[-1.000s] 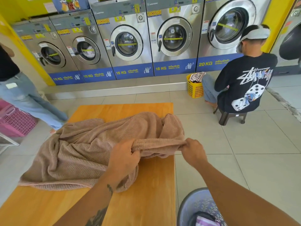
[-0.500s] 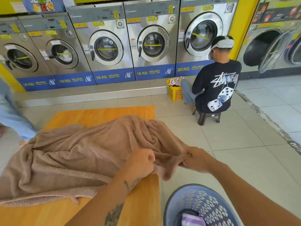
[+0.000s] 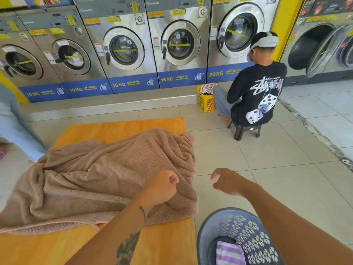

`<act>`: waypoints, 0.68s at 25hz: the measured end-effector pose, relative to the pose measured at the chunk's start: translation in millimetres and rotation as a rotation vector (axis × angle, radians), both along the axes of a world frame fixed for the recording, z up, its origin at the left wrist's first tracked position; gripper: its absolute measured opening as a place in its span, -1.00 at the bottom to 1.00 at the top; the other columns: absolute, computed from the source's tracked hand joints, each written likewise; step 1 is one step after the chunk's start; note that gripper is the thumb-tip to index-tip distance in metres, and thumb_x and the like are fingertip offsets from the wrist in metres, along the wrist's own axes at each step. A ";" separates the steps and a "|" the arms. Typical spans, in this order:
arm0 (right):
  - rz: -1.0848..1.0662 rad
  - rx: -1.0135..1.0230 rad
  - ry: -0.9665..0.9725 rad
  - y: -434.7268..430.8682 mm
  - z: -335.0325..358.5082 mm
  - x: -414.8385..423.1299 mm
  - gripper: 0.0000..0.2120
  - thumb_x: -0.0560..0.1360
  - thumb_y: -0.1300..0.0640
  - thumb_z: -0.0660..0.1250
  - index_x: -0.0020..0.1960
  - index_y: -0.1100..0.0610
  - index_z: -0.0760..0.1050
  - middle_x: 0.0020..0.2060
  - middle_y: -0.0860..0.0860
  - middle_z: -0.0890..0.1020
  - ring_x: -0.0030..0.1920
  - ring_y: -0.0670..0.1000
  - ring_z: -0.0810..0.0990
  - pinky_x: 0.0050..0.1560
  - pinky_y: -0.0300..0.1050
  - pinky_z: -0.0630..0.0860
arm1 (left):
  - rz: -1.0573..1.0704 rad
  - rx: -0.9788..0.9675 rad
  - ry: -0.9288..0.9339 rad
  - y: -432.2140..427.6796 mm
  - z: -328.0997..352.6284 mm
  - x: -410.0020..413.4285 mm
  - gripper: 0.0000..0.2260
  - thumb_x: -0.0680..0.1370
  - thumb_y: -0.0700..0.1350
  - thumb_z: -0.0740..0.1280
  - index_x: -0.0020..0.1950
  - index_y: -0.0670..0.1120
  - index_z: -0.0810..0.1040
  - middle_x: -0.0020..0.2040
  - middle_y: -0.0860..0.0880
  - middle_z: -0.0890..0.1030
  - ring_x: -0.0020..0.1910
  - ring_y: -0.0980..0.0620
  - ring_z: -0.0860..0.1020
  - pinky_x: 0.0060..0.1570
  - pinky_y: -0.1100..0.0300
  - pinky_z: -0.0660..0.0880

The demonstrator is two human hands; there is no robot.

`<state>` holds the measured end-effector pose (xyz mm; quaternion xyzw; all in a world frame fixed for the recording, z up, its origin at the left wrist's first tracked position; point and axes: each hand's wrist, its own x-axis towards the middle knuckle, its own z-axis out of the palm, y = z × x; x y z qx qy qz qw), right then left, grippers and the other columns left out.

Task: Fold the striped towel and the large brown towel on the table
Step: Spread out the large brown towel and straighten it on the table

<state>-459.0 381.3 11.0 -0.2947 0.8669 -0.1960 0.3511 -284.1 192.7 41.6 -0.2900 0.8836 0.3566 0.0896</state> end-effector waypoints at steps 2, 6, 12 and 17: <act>-0.010 -0.056 -0.010 -21.5 0.8 0.6 -0.83 0.54 0.11 0.33 0.09 -0.09 0.46 0.08 -0.05 0.55 0.10 -0.03 0.53 0.08 -0.16 0.44 | 0.011 0.001 0.017 -15.2 0.2 -0.1 -0.81 0.60 -0.15 0.20 0.02 0.08 0.56 0.03 0.11 0.55 0.06 0.08 0.52 0.01 0.14 0.48; -0.051 -0.074 -0.033 -67.1 2.1 -3.7 -0.73 0.53 0.14 0.31 0.21 -0.05 0.46 0.11 0.00 0.55 0.07 0.00 0.53 -0.13 -0.23 0.44 | 0.057 0.031 0.040 -55.2 -0.5 -4.7 -0.82 0.63 -0.14 0.20 0.03 0.07 0.57 0.04 0.10 0.55 0.02 0.11 0.51 -0.04 0.17 0.45; -0.004 -0.050 0.105 -166.7 20.7 -39.0 -0.64 0.56 0.16 0.21 0.36 0.07 0.42 0.25 0.03 0.47 0.23 0.05 0.44 0.11 -0.16 0.36 | 0.133 0.082 0.094 -148.5 -14.9 -34.8 -0.79 0.62 -0.18 0.20 0.00 0.09 0.57 0.00 0.10 0.56 -0.08 0.14 0.51 -0.15 0.19 0.43; 0.114 0.058 0.294 -259.9 4.5 -64.6 -0.64 0.48 -0.07 0.21 0.21 0.03 0.50 0.15 -0.03 0.57 0.18 0.13 0.55 0.15 0.04 0.53 | 0.158 -0.039 0.120 -227.5 -37.2 -75.9 -0.76 0.63 -0.15 0.20 0.21 0.11 0.52 0.31 0.06 0.47 0.22 -0.04 0.54 0.13 0.05 0.53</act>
